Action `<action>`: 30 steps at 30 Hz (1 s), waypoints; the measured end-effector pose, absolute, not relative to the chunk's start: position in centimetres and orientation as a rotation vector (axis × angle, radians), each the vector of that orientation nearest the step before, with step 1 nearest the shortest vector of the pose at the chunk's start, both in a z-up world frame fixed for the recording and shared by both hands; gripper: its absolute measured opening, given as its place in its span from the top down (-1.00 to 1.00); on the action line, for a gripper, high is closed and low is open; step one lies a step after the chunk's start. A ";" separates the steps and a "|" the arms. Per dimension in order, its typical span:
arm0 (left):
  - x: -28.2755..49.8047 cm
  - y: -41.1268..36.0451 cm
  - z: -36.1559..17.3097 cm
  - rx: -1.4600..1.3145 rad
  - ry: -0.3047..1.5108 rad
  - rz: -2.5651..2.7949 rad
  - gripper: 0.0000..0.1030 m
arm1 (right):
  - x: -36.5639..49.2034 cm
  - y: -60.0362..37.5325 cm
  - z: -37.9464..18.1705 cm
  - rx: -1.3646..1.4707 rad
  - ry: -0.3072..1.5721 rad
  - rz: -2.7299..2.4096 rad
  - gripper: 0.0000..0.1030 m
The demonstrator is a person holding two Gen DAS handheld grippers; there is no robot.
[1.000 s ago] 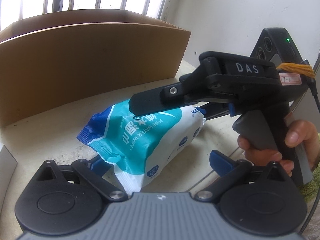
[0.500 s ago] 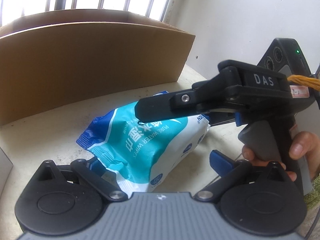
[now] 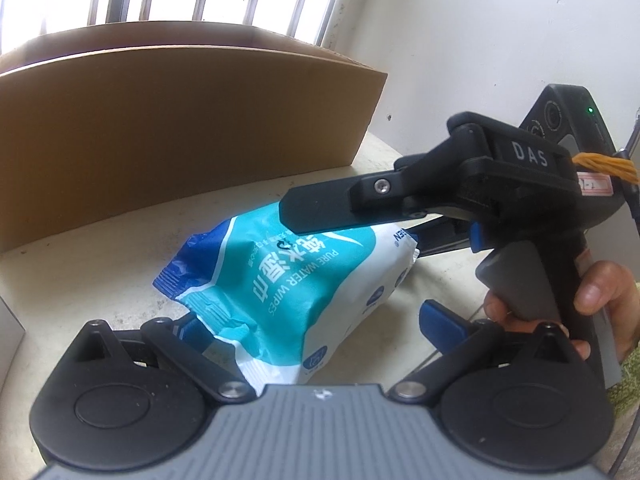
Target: Organize objects
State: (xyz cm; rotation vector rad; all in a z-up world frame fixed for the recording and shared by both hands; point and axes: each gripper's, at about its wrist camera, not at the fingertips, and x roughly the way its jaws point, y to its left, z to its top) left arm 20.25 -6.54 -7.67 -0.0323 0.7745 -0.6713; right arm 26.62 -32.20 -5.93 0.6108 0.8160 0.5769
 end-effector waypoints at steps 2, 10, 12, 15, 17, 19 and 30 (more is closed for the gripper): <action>20.2 -6.3 -7.7 -0.040 0.774 -0.674 -1.00 | 26.6 -32.2 -5.9 0.612 0.815 0.576 -0.99; 20.5 -7.3 -7.8 -0.053 0.764 -0.685 -1.00 | 26.5 -32.2 -6.0 0.619 0.806 0.579 -0.99; 20.6 -7.4 -7.8 -0.055 0.764 -0.686 -1.00 | 26.4 -32.1 -6.0 0.612 0.803 0.578 -0.99; 20.6 -7.4 -7.9 -0.060 0.766 -0.688 -1.00 | 26.4 -32.0 -6.0 0.609 0.803 0.576 -0.99; 20.5 -7.5 -7.9 -0.066 0.766 -0.688 -1.00 | 26.4 -32.0 -6.0 0.615 0.801 0.576 -0.99; 20.5 -7.6 -8.1 -0.070 0.765 -0.690 -1.00 | 26.3 -32.1 -6.0 0.620 0.798 0.579 -0.99; 19.8 -8.5 -7.9 -0.054 0.763 -0.686 -1.00 | 26.2 -32.1 -6.0 0.616 0.799 0.581 -0.99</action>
